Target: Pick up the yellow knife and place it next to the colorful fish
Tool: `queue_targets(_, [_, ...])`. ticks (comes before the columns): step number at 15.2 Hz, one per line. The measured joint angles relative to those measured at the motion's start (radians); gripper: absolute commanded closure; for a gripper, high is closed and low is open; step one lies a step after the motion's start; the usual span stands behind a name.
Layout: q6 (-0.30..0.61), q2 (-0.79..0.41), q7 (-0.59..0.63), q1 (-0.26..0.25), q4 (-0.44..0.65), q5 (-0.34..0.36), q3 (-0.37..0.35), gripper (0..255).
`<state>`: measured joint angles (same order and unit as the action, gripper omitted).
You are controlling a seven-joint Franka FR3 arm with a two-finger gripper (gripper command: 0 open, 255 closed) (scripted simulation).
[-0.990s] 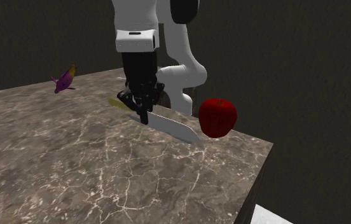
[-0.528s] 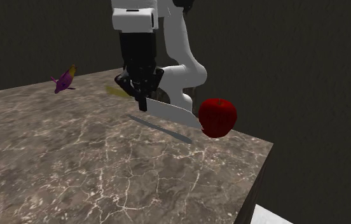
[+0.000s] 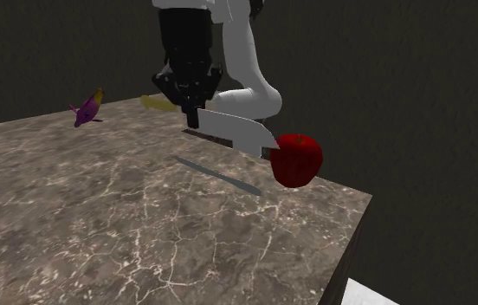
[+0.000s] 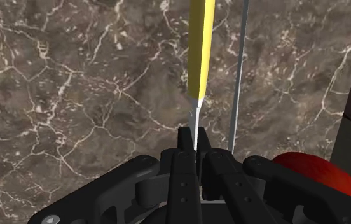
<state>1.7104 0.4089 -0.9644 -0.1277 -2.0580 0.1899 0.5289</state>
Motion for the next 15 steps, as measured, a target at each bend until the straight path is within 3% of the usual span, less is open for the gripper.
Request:
queue_targets(11, [-0.136,-0.026,-0.011,-0.010,0.160,-0.017,-0.010,255])
queue_targets(15, [-0.165,0.071,-0.021,0.019,0.099,0.024,-0.018,255])
